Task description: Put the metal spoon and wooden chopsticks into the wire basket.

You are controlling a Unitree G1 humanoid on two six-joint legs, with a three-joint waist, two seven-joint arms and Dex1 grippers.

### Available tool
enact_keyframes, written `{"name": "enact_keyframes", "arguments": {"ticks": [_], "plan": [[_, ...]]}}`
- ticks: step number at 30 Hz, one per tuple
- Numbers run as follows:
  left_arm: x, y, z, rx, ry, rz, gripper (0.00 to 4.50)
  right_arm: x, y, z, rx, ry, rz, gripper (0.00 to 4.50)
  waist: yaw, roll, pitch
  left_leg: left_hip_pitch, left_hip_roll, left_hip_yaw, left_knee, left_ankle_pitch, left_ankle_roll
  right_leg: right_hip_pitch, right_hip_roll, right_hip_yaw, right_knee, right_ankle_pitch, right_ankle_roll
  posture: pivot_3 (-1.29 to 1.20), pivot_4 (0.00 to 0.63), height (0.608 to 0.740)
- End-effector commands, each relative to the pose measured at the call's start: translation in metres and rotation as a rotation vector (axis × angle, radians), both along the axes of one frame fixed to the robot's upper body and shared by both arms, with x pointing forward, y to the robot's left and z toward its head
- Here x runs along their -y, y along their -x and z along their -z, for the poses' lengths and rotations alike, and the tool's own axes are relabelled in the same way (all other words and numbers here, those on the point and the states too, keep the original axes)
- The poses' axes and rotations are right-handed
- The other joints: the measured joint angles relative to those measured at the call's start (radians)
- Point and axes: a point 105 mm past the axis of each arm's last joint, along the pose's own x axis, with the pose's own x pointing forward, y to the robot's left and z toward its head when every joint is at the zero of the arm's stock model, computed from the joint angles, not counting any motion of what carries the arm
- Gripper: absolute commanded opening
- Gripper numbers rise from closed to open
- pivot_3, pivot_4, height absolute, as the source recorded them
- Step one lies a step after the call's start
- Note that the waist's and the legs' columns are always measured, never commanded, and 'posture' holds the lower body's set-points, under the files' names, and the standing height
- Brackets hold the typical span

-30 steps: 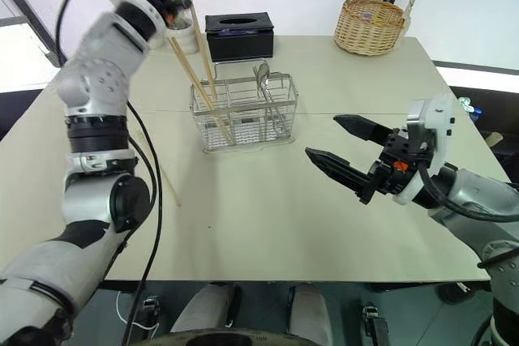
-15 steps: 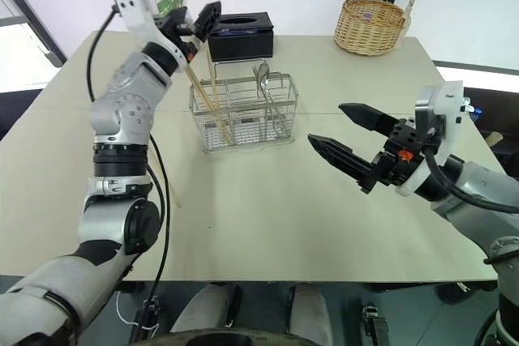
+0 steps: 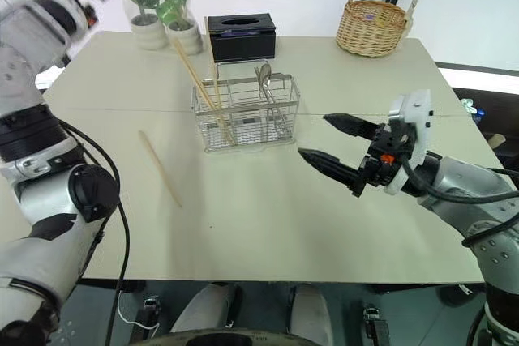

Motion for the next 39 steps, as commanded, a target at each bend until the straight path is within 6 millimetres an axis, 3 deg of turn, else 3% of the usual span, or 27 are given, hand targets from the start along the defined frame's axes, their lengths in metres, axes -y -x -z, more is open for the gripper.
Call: {"name": "enact_keyframes", "arguments": {"ticks": [1, 8, 13, 32, 35, 39], "plan": [[-0.008, 0.01, 0.031, -0.153, 0.024, -0.064, 4.47, 0.003, 0.0, -0.005, 0.04, 0.005, -0.006, 4.5, -0.001, -0.001, 0.0, 0.0, 0.0, 0.0, 0.0, 0.0, 0.0, 0.0, 0.0, 0.0, 0.0, 0.0, 0.0, 0.0, 0.15, 0.65], [0.005, 0.013, 0.093, -0.38, 0.026, -0.062, 4.47, 0.001, 0.002, -0.001, 0.022, 0.01, -0.023, 4.5, 0.001, -0.002, 0.001, -0.001, 0.0, 0.001, 0.0, 0.0, -0.003, -0.002, -0.003, 0.0, 0.0, 0.0, 0.0, 0.0, 0.15, 0.65], [0.007, 0.015, 0.119, -0.481, 0.01, -0.092, 4.47, 0.0, 0.005, 0.002, 0.009, 0.01, -0.02, 4.5, 0.0, -0.002, 0.001, -0.002, 0.0, 0.002, 0.0, -0.001, -0.004, -0.002, -0.003, 0.0, -0.001, 0.0, 0.0, 0.0, 0.15, 0.65], [0.003, -0.002, 0.177, -0.623, -0.009, -0.193, 4.47, 0.004, 0.016, 0.007, -0.015, -0.014, 0.026, 4.5, 0.001, 0.0, -0.001, 0.0, 0.001, 0.003, 0.0, -0.002, -0.005, 0.0, -0.004, 0.0, 0.0, 0.0, 0.0, 0.0, 0.15, 0.65], [-0.002, -0.004, 0.18, -0.619, -0.012, -0.2, 3.2, 0.003, 0.016, 0.008, -0.013, -0.016, 0.027, 4.5, 0.0, 0.001, -0.002, 0.001, 0.001, 0.003, 0.0, -0.002, -0.005, 0.0, -0.004, 0.0, 0.0, 0.0, 0.0, 0.0, 0.15, 0.65], [-0.006, -0.006, 0.182, -0.618, -0.005, -0.215, 1.11, 0.004, 0.016, 0.007, -0.01, -0.02, 0.031, 4.5, 0.003, 0.001, -0.002, 0.002, 0.001, 0.002, 0.0, -0.001, -0.005, 0.001, -0.004, 0.0, 0.0, 0.0, 0.0, 0.0, 0.15, 0.65]]}}
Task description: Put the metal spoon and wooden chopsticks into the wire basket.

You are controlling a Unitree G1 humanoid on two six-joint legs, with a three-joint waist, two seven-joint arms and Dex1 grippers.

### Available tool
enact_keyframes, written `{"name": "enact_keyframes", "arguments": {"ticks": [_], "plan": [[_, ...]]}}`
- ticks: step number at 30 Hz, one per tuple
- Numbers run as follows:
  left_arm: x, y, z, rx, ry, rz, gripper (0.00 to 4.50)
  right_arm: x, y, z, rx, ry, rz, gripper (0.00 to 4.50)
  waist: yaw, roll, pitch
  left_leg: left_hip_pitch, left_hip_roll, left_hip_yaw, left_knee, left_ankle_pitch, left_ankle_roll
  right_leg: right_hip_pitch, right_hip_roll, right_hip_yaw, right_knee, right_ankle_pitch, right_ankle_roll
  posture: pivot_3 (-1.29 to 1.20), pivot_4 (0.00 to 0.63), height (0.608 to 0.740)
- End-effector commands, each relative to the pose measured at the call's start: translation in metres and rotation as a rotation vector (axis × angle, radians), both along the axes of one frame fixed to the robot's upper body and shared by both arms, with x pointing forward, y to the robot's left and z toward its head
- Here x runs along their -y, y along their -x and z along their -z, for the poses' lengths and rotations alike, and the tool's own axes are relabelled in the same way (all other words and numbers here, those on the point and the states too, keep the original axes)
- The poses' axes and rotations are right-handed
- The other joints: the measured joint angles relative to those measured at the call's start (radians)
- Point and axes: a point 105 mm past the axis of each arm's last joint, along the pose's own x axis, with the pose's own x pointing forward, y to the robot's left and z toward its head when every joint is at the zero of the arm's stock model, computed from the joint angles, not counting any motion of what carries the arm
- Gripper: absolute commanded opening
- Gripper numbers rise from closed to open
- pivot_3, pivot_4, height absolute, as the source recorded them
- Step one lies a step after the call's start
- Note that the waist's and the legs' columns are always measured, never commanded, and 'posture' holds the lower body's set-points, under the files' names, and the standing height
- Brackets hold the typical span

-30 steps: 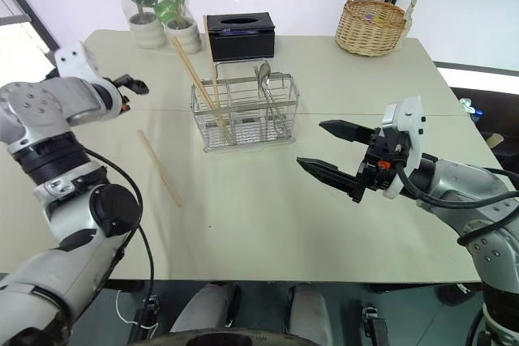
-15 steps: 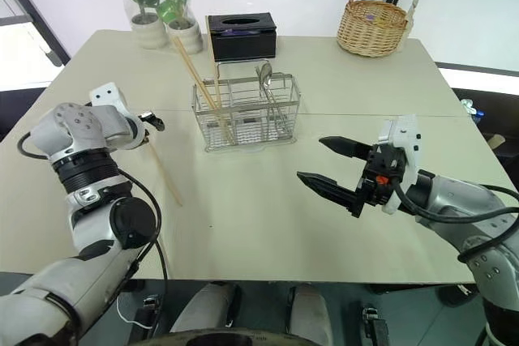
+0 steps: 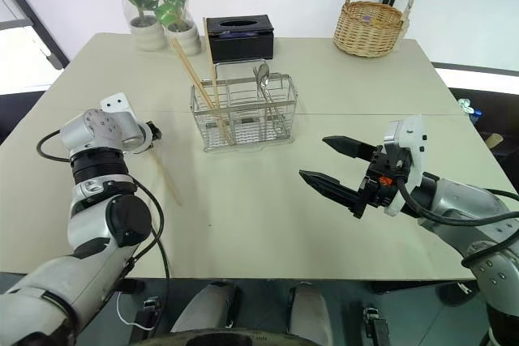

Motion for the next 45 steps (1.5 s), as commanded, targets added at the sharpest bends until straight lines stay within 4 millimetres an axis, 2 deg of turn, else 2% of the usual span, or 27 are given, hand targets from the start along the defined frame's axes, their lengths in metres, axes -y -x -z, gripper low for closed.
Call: {"name": "enact_keyframes", "arguments": {"ticks": [1, 2, 3, 8, 12, 13, 14, 15, 17, 20, 22, 25, 27, 29, 31, 35, 45], "plan": [[0.001, -0.003, 0.002, 0.002, 0.011, 0.002, 0.63, -0.002, 0.004, -0.011, 0.064, -0.003, -0.006, 4.5, 0.002, 0.0, 0.0, 0.0, 0.0, 0.0, 0.0, 0.0, 0.0, 0.0, 0.0, 0.0, 0.0, 0.0, 0.0, 0.0, 0.15, 0.65], [0.001, -0.003, 0.003, 0.002, 0.014, -0.001, 0.14, -0.002, 0.003, -0.011, 0.065, -0.003, -0.005, 4.5, 0.002, 0.0, 0.0, 0.0, 0.0, 0.0, 0.0, 0.0, 0.0, 0.0, 0.0, 0.0, 0.0, 0.0, 0.0, 0.0, 0.15, 0.65], [0.001, -0.003, 0.003, 0.002, 0.015, -0.002, 0.05, -0.002, 0.003, -0.012, 0.066, -0.004, -0.005, 4.5, 0.002, 0.0, 0.0, 0.0, 0.0, 0.0, 0.0, 0.0, 0.0, 0.0, 0.0, 0.0, 0.0, 0.0, 0.0, 0.0, 0.15, 0.65], [-0.001, -0.003, 0.001, 0.02, 0.02, -0.005, 0.05, -0.001, 0.0, -0.014, 0.07, -0.004, -0.006, 4.5, 0.002, 0.0, 0.0, 0.0, 0.0, 0.0, 0.0, 0.0, 0.0, 0.0, 0.0, 0.0, 0.0, 0.0, 0.0, 0.0, 0.15, 0.65], [-0.005, -0.009, -0.016, 0.1, -0.008, 0.009, 0.05, -0.001, -0.003, -0.015, 0.073, -0.006, -0.008, 4.5, 0.002, 0.0, 0.0, -0.001, 0.0, 0.0, 0.0, 0.0, 0.0, 0.0, 0.0, 0.0, 0.0, 0.0, 0.0, 0.0, 0.15, 0.65], [-0.006, -0.012, -0.026, 0.141, -0.006, 0.007, 0.05, -0.001, -0.003, -0.015, 0.073, -0.006, -0.009, 4.5, 0.001, -0.001, 0.0, -0.001, 0.0, 0.0, 0.0, 0.0, 0.0, -0.001, 0.0, 0.0, 0.0, 0.0, 0.0, 0.0, 0.15, 0.65], [-0.011, -0.017, -0.046, 0.225, -0.011, -0.001, 0.05, -0.002, -0.004, -0.015, 0.073, -0.006, -0.013, 4.5, -0.001, -0.002, 0.001, -0.002, 0.0, 0.0, 0.0, 0.0, 0.0, -0.001, 0.0, 0.0, 0.0, 0.0, 0.0, 0.0, 0.15, 0.65], [-0.018, -0.024, -0.077, 0.362, -0.02, -0.015, 0.05, -0.003, -0.005, -0.016, 0.073, -0.005, -0.018, 4.5, -0.001, -0.002, 0.001, -0.002, 0.0, 0.0, 0.0, 0.0, 0.0, -0.002, 0.0, 0.0, 0.0, 0.0, 0.0, 0.0, 0.15, 0.65], [-0.023, -0.032, -0.148, 0.693, -0.025, -0.01, 0.05, -0.004, -0.006, -0.018, 0.075, 0.0, -0.028, 4.5, -0.003, -0.007, 0.004, -0.004, 0.0, 0.0, 0.0, 0.0, 0.0, -0.004, 0.0, 0.0, 0.0, 0.0, 0.0, 0.0, 0.15, 0.65], [-0.006, -0.018, -0.239, 1.12, -0.105, 0.132, 0.05, -0.002, -0.005, -0.021, 0.075, 0.022, -0.047, 4.5, -0.002, -0.009, 0.006, -0.008, 0.001, -0.001, 0.0, 0.003, -0.004, -0.007, 0.0, -0.001, -0.001, 0.001, -0.002, 0.0, 0.15, 0.65], [0.007, -0.002, -0.277, 1.294, -0.127, 0.214, 0.05, 0.0, -0.005, -0.022, 0.074, 0.03, -0.046, 4.5, -0.002, -0.008, 0.005, -0.007, 0.001, 0.001, 0.0, 0.003, -0.005, -0.005, -0.001, -0.001, -0.003, 0.001, -0.002, 0.0, 0.15, 0.65], [0.022, 0.013, -0.308, 1.414, -0.111, 0.31, 0.05, 0.001, -0.006, -0.023, 0.074, 0.033, -0.043, 4.5, 0.0, 0.002, 0.0, -0.005, -0.001, 0.002, 0.0, 0.001, 0.001, 0.0, -0.001, -0.001, -0.009, 0.001, -0.002, 0.0, 0.15, 0.65], [0.036, 0.021, -0.323, 1.469, -0.096, 0.384, 0.05, 0.001, -0.006, -0.022, 0.073, 0.034, -0.043, 4.5, -0.001, 0.002, 0.0, -0.004, -0.002, 0.002, 0.0, 0.001, 0.003, 0.001, -0.001, -0.001, -0.009, 0.001, -0.001, 0.0, 0.15, 0.65], [0.052, 0.027, -0.33, 1.501, -0.091, 0.465, 0.05, 0.0, -0.005, -0.021, 0.071, 0.035, -0.043, 4.5, -0.001, 0.0, 0.002, -0.005, -0.001, 0.001, 0.0, -0.001, 0.007, 0.0, -0.001, -0.001, -0.009, 0.001, 0.0, 0.0, 0.15, 0.65], [0.068, 0.028, -0.328, 1.5, -0.085, 0.535, 0.05, 0.0, -0.005, -0.021, 0.07, 0.034, -0.039, 4.5, -0.002, 0.0, 0.002, -0.005, -0.001, 0.0, 0.001, -0.001, 0.007, 0.0, 0.0, -0.001, -0.008, 0.002, 0.0, 0.0, 0.15, 0.65], [0.094, 0.022, -0.308, 1.456, -0.046, 0.632, 0.05, 0.001, -0.004, -0.02, 0.075, 0.03, -0.026, 4.5, -0.003, 0.0, 0.002, -0.004, -0.001, 0.0, 0.001, 0.0, 0.007, 0.0, 0.0, -0.001, -0.008, 0.002, 0.0, 0.0, 0.15, 0.65], [0.135, 0.005, -0.248, 1.337, -0.064, 0.763, 0.05, 0.003, 0.0, -0.021, 0.086, 0.008, 0.019, 4.5, -0.002, 0.001, 0.001, -0.004, -0.001, 0.0, 0.001, 0.0, 0.007, 0.0, 0.0, 0.0, -0.008, 0.002, 0.0, 0.0, 0.15, 0.65]]}}
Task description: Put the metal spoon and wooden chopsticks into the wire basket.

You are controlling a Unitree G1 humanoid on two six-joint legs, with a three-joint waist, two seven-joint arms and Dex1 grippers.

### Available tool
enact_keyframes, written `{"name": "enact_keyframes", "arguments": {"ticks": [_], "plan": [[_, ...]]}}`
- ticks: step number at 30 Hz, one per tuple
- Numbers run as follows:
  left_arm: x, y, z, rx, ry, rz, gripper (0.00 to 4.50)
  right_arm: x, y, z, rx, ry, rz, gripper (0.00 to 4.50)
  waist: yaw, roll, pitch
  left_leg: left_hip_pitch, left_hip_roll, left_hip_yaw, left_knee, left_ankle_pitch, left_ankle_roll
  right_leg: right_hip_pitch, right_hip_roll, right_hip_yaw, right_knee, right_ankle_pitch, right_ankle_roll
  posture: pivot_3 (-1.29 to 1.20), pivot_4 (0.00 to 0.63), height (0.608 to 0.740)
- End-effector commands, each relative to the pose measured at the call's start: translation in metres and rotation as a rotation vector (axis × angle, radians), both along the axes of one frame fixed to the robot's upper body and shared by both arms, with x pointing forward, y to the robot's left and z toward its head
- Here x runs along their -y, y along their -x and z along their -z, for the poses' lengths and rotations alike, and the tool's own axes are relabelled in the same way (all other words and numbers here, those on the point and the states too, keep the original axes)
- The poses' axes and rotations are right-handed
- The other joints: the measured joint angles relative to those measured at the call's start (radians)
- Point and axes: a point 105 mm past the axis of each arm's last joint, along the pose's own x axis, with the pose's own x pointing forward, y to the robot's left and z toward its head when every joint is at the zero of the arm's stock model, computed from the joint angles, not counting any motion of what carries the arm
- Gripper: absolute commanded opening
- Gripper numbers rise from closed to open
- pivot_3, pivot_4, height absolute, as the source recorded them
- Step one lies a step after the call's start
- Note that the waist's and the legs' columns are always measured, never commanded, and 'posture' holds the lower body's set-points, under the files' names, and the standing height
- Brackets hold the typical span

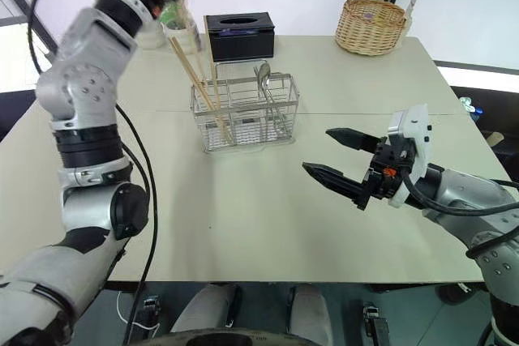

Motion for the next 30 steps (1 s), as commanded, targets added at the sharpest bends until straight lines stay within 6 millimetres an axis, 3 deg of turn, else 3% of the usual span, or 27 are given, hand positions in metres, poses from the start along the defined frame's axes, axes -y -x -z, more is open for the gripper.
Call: {"name": "enact_keyframes", "arguments": {"ticks": [1, 4, 7, 13, 14, 17, 22, 25, 30], "plan": [[0.015, 0.002, 0.012, 0.029, -0.051, 0.023, 0.05, 0.001, 0.005, -0.012, 0.062, -0.012, 0.014, 4.5, 0.0, 0.0, 0.0, 0.0, 0.0, 0.0, 0.0, 0.0, 0.0, 0.0, 0.0, 0.0, 0.0, 0.0, 0.0, 0.0, 0.15, 0.65], [0.026, -0.004, 0.05, -0.041, -0.085, 0.032, 0.05, 0.002, 0.006, -0.011, 0.064, -0.017, 0.032, 4.5, 0.001, 0.001, -0.001, 0.0, 0.0, 0.0, 0.0, 0.0, 0.0, 0.001, 0.0, 0.0, -0.001, 0.0, 0.0, 0.0, 0.15, 0.65], [0.024, -0.006, 0.064, -0.063, -0.085, 0.018, 1.07, 0.003, 0.006, -0.012, 0.066, -0.025, 0.045, 4.5, 0.001, 0.0, 0.0, 0.0, 0.0, 0.0, 0.0, 0.0, 0.0, 0.001, 0.0, 0.001, -0.001, 0.0, 0.0, 0.0, 0.15, 0.65], [0.016, -0.004, 0.064, -0.059, -0.054, -0.001, 4.23, 0.005, 0.005, -0.013, 0.062, -0.027, 0.056, 4.5, 0.0, 0.001, 0.0, 0.0, 0.001, 0.0, 0.0, 0.0, 0.001, 0.0, 0.0, 0.0, -0.001, 0.0, 0.0, 0.0, 0.15, 0.65], [0.013, -0.004, 0.061, -0.055, -0.051, -0.006, 4.43, 0.006, 0.004, -0.013, 0.062, -0.026, 0.058, 4.5, 0.0, 0.001, 0.0, 0.0, 0.001, 0.0, 0.0, 0.0, 0.001, 0.0, 0.0, 0.0, -0.001, 0.0, 0.0, 0.0, 0.15, 0.65], [0.005, 0.002, 0.046, -0.028, -0.044, 0.002, 4.43, 0.01, 0.001, -0.012, 0.065, -0.005, 0.067, 4.5, -0.001, 0.001, 0.0, 0.0, 0.0, 0.0, 0.0, 0.0, 0.001, 0.0, 0.0, 0.0, -0.001, 0.0, 0.0, 0.0, 0.15, 0.65], [-0.021, 0.023, 0.021, 0.014, -0.199, 0.106, 4.43, 0.029, -0.008, -0.01, 0.08, 0.078, 0.093, 4.5, -0.005, 0.002, 0.001, 0.0, 0.001, 0.0, 0.0, 0.0, 0.001, -0.001, 0.001, 0.0, 0.0, 0.0, 0.0, 0.0, 0.15, 0.65], [-0.04, 0.045, 0.028, 0.015, -0.401, 0.172, 4.43, 0.044, -0.014, -0.009, 0.09, 0.147, 0.113, 4.5, -0.005, 0.005, 0.002, 0.001, 0.0, 0.001, -0.001, 0.0, 0.001, -0.001, 0.001, 0.0, 0.0, 0.0, -0.001, 0.0, 0.15, 0.65], [-0.085, 0.078, 0.063, -0.097, -0.694, 0.191, 4.43, 0.066, -0.023, -0.008, 0.1, 0.228, 0.137, 4.5, -0.003, 0.008, 0.003, 0.001, 0.001, 0.002, -0.001, -0.001, 0.002, 0.0, 0.0, 0.001, -0.001, -0.001, -0.003, 0.0, 0.15, 0.65]]}}
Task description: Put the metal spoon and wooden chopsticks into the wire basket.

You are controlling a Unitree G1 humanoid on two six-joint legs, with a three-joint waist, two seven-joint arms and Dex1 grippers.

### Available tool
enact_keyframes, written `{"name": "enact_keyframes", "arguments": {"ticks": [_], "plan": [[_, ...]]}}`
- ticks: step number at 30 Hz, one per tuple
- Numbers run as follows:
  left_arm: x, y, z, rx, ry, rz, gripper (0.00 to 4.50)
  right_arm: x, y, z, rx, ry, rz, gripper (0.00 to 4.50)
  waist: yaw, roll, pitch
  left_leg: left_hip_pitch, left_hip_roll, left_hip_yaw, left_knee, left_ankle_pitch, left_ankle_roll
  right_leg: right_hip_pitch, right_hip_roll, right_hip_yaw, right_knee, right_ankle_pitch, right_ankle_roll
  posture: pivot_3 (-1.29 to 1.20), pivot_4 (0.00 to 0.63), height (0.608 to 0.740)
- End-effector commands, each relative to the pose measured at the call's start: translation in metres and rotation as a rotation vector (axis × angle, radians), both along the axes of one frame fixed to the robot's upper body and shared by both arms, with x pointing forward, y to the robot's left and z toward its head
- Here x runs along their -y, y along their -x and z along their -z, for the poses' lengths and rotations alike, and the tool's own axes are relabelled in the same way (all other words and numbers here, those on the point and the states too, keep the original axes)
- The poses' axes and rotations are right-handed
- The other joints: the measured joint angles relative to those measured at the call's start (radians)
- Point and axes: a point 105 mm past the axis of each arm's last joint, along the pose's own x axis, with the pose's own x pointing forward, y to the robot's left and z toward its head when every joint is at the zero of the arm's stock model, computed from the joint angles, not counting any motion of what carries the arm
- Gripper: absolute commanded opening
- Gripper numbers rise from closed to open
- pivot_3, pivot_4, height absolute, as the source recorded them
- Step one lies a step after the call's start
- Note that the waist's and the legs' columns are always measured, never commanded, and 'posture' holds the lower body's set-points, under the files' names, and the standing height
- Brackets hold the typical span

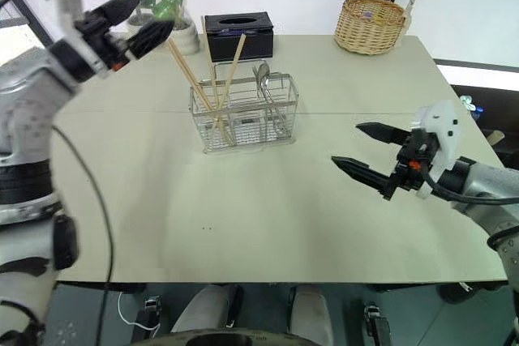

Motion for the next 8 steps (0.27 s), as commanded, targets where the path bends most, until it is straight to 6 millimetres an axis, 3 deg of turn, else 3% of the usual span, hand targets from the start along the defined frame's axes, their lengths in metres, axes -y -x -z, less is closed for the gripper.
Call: {"name": "enact_keyframes", "arguments": {"ticks": [1, 5, 8], "plan": [[-0.017, 0.028, 0.009, -0.019, -0.155, 0.038, 4.43, 0.013, -0.004, -0.011, 0.062, 0.057, 0.001, 4.5, 0.0, 0.0, 0.0, 0.0, 0.0, 0.0, 0.0, 0.0, 0.0, 0.0, 0.0, 0.0, 0.0, 0.0, -0.001, 0.0, 0.15, 0.65], [-0.03, 0.049, 0.029, -0.099, -0.231, 0.048, 4.43, 0.012, -0.011, -0.014, 0.069, 0.061, -0.021, 4.5, 0.004, 0.001, 0.002, -0.001, 0.001, -0.001, 0.0, 0.0, 0.0, 0.0, 0.0, 0.001, -0.002, 0.0, -0.002, 0.0, 0.15, 0.65], [-0.031, 0.055, 0.036, -0.102, -0.266, 0.039, 4.43, 0.008, -0.012, -0.013, 0.064, 0.059, -0.043, 4.5, 0.004, 0.002, 0.002, -0.001, 0.002, -0.001, 0.0, 0.0, 0.0, 0.001, 0.0, 0.001, -0.005, 0.0, -0.003, 0.0, 0.15, 0.65]]}}
